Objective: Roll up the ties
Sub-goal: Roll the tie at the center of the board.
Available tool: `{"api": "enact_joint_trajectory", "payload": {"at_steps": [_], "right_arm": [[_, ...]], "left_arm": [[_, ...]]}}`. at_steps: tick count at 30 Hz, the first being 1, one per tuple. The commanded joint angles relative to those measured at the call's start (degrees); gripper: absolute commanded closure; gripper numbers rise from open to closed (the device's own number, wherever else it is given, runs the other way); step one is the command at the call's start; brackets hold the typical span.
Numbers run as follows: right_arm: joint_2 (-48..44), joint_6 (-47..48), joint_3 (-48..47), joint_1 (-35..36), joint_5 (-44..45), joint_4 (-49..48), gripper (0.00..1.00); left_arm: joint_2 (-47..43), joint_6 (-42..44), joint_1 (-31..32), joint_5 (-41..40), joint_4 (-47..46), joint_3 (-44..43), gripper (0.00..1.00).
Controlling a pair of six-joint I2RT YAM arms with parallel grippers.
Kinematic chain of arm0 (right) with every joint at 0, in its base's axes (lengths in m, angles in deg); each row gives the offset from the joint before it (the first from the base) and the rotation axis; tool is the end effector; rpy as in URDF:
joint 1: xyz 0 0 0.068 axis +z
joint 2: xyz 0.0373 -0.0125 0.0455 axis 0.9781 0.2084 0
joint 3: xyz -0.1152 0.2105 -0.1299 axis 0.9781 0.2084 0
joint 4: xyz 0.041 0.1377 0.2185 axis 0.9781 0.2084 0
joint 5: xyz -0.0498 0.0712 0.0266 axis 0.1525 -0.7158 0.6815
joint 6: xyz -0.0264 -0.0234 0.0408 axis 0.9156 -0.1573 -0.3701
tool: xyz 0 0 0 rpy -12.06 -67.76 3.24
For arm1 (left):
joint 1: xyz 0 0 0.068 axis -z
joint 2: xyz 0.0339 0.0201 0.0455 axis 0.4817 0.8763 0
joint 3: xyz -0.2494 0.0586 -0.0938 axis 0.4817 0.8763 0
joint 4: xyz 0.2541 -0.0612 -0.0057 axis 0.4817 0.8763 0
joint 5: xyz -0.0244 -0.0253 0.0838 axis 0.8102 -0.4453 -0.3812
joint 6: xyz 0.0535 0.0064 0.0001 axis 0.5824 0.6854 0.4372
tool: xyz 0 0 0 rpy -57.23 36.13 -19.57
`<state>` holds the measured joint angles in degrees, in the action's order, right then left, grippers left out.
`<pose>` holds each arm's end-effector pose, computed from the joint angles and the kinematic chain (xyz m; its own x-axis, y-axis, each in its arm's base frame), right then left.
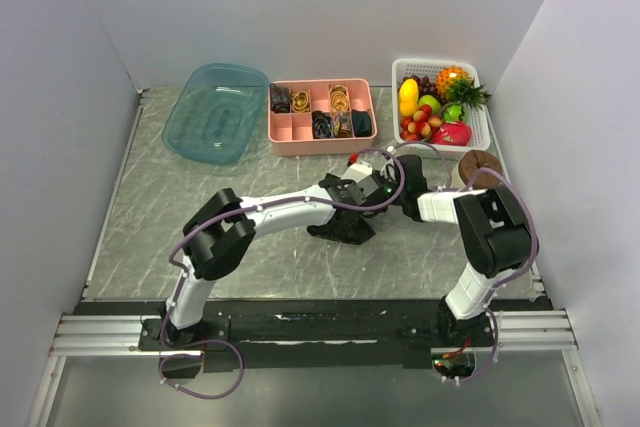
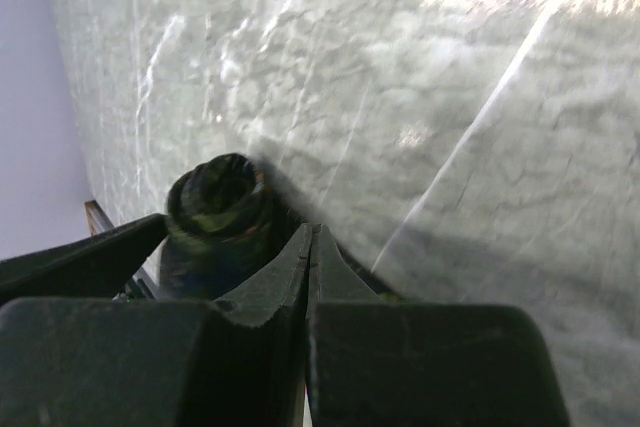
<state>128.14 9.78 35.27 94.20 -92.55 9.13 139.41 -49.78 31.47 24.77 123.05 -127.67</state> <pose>0.3048 0.1089 0.1349 -0.8740 0.2827 -0.3952 -0.1266 0.6528 0.7469 0.2328 -0.3643 0.1940 -0.7016 0.3307 -0.6312 0.2246 0.9433 0.2445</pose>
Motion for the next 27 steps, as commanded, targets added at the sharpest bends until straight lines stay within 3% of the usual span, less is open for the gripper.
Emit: {"api": "enact_joint_trajectory", "payload": {"at_steps": [1, 19, 27], "right_arm": [[-5.5, 1.1, 1.3, -0.4, -1.4, -3.3, 1.00], [-10.2, 2.7, 1.9, -0.3, -2.7, -1.9, 1.00], [-9.8, 3.4, 1.5, -0.3, -2.1, -0.8, 1.00]], "left_arm": [[-5.5, -0.7, 0.5, 4.1, -6.2, 1.7, 0.31], [-9.1, -1.3, -0.7, 19.2, -19.7, 11.6, 0.31], [-8.1, -1.8, -1.6, 21.0, -22.6, 12.8, 0.31]]}}
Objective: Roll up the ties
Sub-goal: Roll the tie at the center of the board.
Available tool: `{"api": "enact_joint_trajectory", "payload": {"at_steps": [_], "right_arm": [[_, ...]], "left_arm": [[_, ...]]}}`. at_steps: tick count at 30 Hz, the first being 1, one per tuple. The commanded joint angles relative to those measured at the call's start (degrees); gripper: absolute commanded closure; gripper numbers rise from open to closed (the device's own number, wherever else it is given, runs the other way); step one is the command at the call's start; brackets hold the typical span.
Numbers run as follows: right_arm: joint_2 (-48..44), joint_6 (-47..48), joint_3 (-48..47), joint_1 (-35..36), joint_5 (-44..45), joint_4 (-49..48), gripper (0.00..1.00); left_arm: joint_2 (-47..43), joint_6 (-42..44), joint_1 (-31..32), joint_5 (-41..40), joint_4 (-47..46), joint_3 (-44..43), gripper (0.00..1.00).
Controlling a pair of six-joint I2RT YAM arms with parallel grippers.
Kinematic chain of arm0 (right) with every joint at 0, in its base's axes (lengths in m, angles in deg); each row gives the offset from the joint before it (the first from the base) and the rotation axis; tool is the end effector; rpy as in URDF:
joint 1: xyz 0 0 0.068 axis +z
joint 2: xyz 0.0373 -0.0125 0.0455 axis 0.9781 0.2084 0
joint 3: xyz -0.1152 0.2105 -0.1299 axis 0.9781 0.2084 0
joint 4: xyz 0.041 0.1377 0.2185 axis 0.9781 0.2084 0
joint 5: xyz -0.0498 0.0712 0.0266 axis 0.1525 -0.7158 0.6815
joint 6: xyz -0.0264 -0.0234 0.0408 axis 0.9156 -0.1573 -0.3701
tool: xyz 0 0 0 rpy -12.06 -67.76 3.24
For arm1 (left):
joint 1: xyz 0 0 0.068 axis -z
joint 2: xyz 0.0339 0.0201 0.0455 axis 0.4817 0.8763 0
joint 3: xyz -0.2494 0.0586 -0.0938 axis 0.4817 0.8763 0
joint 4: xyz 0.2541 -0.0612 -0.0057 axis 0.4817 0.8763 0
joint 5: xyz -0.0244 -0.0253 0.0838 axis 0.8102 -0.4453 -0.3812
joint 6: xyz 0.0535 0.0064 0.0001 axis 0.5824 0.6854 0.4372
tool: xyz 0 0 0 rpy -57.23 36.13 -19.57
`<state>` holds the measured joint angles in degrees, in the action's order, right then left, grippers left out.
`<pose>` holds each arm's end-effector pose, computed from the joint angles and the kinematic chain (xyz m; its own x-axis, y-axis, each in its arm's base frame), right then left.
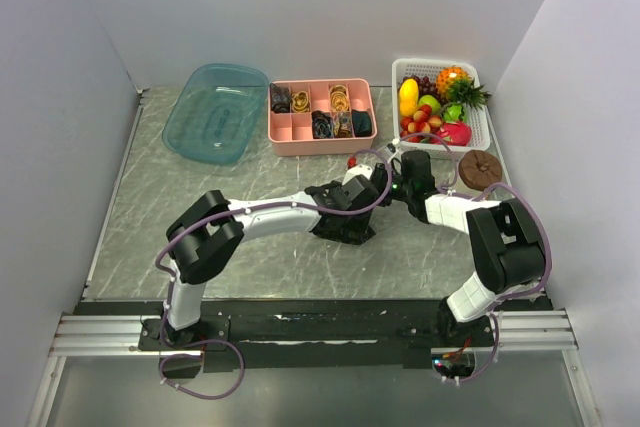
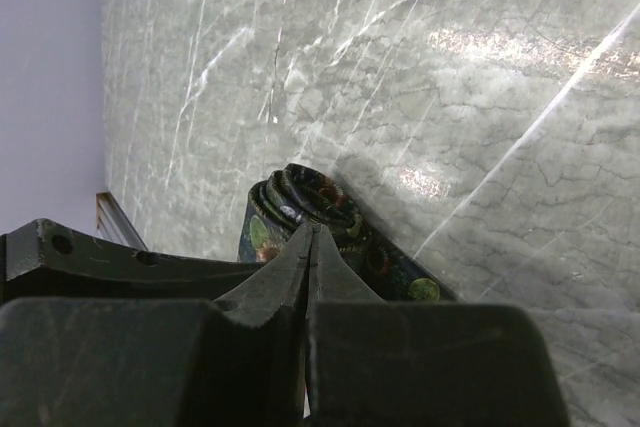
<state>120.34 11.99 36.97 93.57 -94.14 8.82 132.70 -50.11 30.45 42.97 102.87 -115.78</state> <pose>0.2942 0.1031 0.1680 -0.8239 0.2692 -0.4988 -0.2434 0.6266 0.7403 0.2267 -0.3585 0.1946 -0.7347 0.1938 -0.6501 0.3619 0.9225 -0.1340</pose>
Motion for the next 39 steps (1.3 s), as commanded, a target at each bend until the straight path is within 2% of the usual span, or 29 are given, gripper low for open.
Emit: {"api": "enact_joint_trajectory", "payload": {"at_steps": [1, 11, 16, 19, 20, 22, 23, 29, 32, 39], "right_arm": [[-2.0, 1.2, -0.2, 0.2, -0.6, -0.5, 1.00], [0.5, 3.4, -4.4, 0.2, -0.5, 1.8, 1.00], [4.9, 4.4, -7.8, 0.8, -0.9, 2.3, 1.00], [9.7, 5.4, -11.5, 2.1, -1.3, 3.7, 1.00], [10.6, 5.6, -13.3, 2.4, -1.2, 4.0, 1.00], [13.3, 6.1, -15.0, 3.3, -0.7, 5.0, 1.00], [14.1, 6.2, -16.3, 4.2, -0.5, 5.2, 1.00], [19.1, 7.0, -20.2, 6.3, 0.9, 7.2, 1.00], [20.1, 7.4, -20.9, 7.1, 0.9, 8.0, 1.00], [20.0, 8.5, -20.7, 8.0, 2.1, 10.5, 1.00]], "left_arm": [[-1.6, -1.5, -0.8, 2.7, -2.6, 0.8, 0.31], [-9.3, 1.4, -4.1, 0.4, -3.1, -0.1, 0.28], [-16.4, 2.0, -5.6, 1.2, -4.5, 4.4, 0.32], [-20.8, 1.5, -6.6, 4.1, -6.2, 9.4, 0.47], [-23.3, 1.3, -6.8, 5.2, -7.9, 11.1, 0.68], [-25.6, 1.2, -7.2, 8.0, -10.2, 16.8, 0.92], [-27.9, 1.1, -7.2, 11.6, -13.4, 18.8, 0.99], [-34.5, -0.1, -7.5, 22.1, -28.1, 38.4, 0.99], [-35.4, -1.3, -7.0, 24.7, -35.2, 44.4, 0.99], [-28.4, -1.5, -6.2, 26.9, -42.3, 46.6, 0.99]]}}
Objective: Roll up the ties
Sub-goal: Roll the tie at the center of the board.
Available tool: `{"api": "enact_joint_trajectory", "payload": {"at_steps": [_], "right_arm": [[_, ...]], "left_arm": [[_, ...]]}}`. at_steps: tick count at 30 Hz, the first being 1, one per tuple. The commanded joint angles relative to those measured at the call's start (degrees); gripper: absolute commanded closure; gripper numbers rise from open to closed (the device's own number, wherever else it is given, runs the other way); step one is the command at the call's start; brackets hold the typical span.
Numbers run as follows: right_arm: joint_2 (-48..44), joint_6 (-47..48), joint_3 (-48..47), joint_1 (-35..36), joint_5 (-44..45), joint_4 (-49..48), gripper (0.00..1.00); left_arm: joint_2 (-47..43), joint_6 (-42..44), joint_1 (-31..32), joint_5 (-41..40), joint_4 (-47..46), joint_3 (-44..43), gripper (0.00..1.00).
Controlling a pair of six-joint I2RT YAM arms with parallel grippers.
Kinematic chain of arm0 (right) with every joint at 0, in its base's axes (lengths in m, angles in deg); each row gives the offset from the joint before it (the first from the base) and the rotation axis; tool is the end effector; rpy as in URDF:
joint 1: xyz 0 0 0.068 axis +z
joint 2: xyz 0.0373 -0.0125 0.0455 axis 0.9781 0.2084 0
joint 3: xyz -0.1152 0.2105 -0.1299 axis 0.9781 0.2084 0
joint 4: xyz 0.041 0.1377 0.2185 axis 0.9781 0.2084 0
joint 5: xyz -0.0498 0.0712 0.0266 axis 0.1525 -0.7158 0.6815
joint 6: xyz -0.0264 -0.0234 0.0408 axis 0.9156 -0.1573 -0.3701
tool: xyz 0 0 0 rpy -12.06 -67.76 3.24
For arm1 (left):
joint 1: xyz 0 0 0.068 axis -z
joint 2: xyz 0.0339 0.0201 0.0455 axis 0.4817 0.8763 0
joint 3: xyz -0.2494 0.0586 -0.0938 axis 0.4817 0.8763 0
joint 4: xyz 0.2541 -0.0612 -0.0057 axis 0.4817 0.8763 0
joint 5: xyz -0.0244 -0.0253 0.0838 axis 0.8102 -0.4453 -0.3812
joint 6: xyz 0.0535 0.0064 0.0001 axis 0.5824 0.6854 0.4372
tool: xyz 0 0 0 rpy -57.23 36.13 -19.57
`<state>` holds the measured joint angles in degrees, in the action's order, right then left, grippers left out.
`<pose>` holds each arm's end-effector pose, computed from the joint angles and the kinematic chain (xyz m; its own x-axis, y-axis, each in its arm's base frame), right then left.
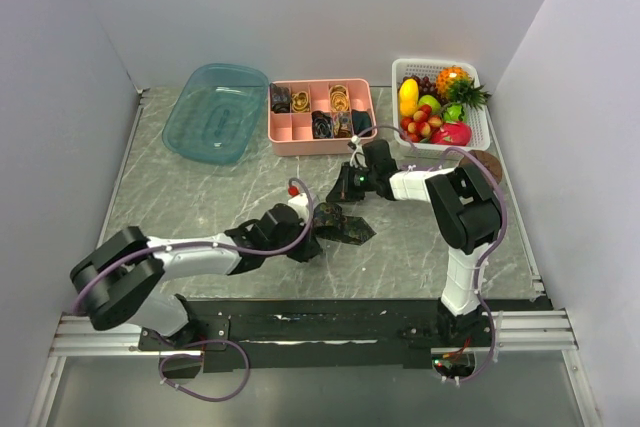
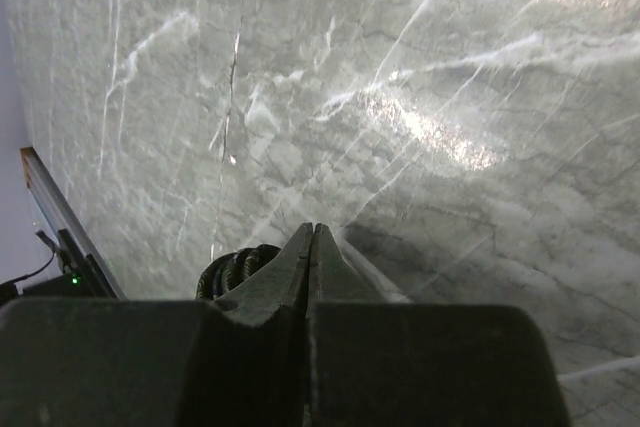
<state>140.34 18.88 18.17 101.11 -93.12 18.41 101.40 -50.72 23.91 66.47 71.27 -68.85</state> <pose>0.3473 0.1698 0.1311 -0.8933 0.0553 -0.4460 -0.2996 0.6665 0.6827 0.1641 -0.2202 0.1688 -0.7696 0.0710 -0.6346 0.4791 0.7211 -0.5004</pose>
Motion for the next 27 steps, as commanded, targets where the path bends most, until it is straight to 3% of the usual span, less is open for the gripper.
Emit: {"api": "enact_joint_trajectory", "payload": {"at_steps": [1, 13, 22, 27], "right_arm": [[0.0, 1.6, -1.8, 0.5, 1.1, 1.1, 1.00], [-1.5, 1.8, 0.0, 0.9, -0.9, 1.9, 1.00], [-3.8, 2.6, 2.0, 3.9, -2.2, 3.6, 1.00], [-5.0, 2.3, 1.9, 3.8, 2.3, 4.2, 1.00]], "left_arm": [[3.6, -0.7, 0.3, 3.9, -11.7, -0.3, 0.99], [16.2, 0.4, -1.0, 2.5, -15.0, -4.3, 0.99], [20.2, -0.3, -3.3, 3.1, -15.3, -5.9, 0.99], [19.2, 0.9, -3.1, 3.2, -14.6, -5.9, 0.99]]}}
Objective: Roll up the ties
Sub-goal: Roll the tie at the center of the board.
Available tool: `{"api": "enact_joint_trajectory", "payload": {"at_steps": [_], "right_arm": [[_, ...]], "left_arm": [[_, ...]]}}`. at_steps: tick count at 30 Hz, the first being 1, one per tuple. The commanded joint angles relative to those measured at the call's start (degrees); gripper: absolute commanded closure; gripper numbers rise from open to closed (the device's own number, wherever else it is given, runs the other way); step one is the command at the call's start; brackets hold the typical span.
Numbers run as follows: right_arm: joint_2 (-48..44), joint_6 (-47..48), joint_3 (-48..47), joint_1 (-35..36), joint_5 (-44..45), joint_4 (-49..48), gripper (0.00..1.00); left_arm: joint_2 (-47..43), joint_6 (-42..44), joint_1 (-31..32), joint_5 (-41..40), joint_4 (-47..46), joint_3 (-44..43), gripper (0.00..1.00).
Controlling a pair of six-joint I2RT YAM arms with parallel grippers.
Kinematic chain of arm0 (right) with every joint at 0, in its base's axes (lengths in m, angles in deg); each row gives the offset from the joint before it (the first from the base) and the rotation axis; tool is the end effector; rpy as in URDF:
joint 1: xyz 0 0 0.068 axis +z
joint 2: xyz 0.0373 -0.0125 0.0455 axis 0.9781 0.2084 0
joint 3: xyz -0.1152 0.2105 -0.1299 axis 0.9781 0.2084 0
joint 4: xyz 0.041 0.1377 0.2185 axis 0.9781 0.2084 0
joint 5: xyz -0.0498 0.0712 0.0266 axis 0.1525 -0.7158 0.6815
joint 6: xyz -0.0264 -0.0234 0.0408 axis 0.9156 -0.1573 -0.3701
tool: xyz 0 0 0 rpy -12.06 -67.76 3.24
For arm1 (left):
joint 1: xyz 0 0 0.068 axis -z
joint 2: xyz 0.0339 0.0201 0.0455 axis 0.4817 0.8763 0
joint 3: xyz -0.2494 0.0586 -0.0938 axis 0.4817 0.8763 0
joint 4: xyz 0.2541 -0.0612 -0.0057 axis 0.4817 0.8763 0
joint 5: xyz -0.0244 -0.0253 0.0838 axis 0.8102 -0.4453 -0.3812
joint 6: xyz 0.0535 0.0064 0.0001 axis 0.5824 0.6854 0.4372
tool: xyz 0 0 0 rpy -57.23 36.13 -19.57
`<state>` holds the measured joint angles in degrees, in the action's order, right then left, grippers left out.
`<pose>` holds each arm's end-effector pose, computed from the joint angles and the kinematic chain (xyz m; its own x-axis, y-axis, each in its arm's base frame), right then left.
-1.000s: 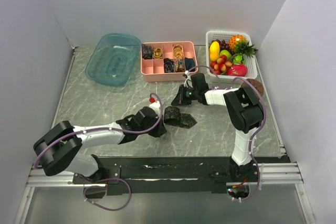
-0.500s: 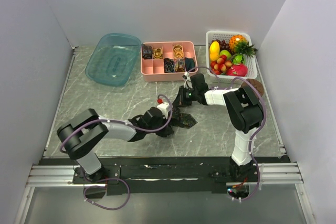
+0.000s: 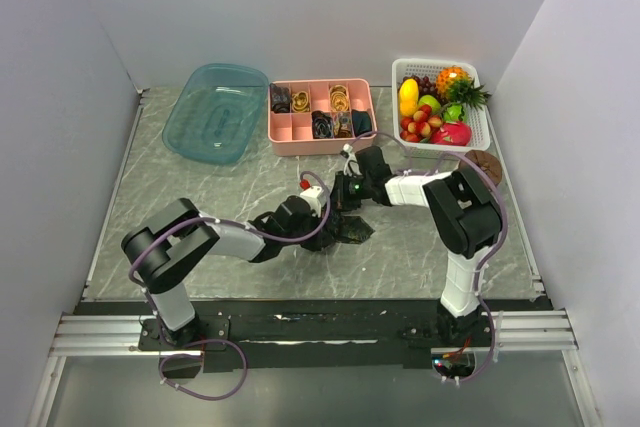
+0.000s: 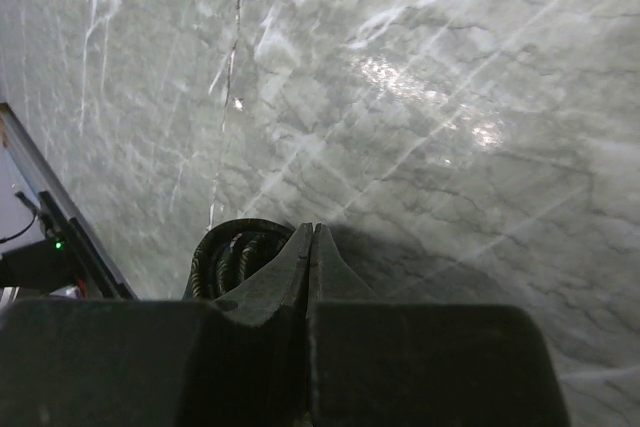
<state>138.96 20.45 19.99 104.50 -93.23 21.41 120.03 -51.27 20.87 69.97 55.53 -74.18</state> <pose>0.3261 0.1848 0.1275 -0.9093 -0.0278 -0.4152 -0.3273 0.6641 0.6722 0.2063 -0.2507 0.1285 -0.7747 0.0270 -0.6318 0.4693 0.6942 -0.5458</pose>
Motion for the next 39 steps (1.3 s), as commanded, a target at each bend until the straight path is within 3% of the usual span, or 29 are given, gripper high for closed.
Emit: {"api": "enact_joint_trajectory", "payload": {"at_steps": [1, 6, 8, 9, 10, 12, 13, 16, 20, 26, 35, 39], "right_arm": [[-4.1, 1.0, -0.4, 0.0, 3.8, 2.2, 1.00], [-6.1, 0.8, -3.9, -3.1, 9.0, 4.5, 1.00], [-7.1, 1.5, -4.5, -4.4, 9.6, 5.1, 1.00], [-8.5, 1.9, -4.9, -4.5, 10.0, 5.1, 1.00], [-9.2, 2.9, -5.1, -4.4, 10.9, 6.5, 1.00], [-11.6, 3.5, -4.5, -4.4, 11.0, 7.4, 1.00], [-12.5, 3.7, -3.9, -4.4, 10.9, 7.3, 1.00], [-15.7, 4.0, -1.3, -3.6, 10.8, 6.9, 1.00], [-17.8, 4.7, 0.2, -1.1, 12.2, 8.1, 1.00], [-19.1, 6.1, 1.3, 1.9, 14.8, 10.7, 1.00], [-19.1, 6.6, 4.1, 3.1, 16.6, 10.8, 1.00], [-19.4, 6.4, 4.7, 3.4, 17.2, 10.8, 1.00]], "left_arm": [[-0.3, 1.6, 0.2, -0.7, 1.6, -0.6, 0.99], [-5.4, 4.5, 5.3, -7.4, 11.3, -0.4, 0.99], [-11.0, 3.7, 6.0, -8.0, 11.8, 2.8, 0.89], [-13.2, 2.8, 5.8, -8.0, 12.9, 3.9, 0.80], [-17.9, 2.5, 5.7, -8.0, 13.7, 5.1, 0.61], [-22.4, 2.0, 4.4, -9.3, 16.5, 5.5, 0.42], [-26.7, 1.6, 3.7, -9.1, 17.4, 5.4, 0.26], [-32.6, -0.6, -1.3, -5.6, 18.8, 5.3, 0.02], [-30.9, -3.4, -12.6, 8.1, 17.8, 3.3, 0.04], [-18.6, -10.1, -19.1, 25.2, 14.1, -2.4, 0.03], [-6.2, -13.3, -20.7, 27.9, 9.4, -2.3, 0.01], [0.0, -15.0, -20.6, 28.9, 4.5, -2.2, 0.06]]}}
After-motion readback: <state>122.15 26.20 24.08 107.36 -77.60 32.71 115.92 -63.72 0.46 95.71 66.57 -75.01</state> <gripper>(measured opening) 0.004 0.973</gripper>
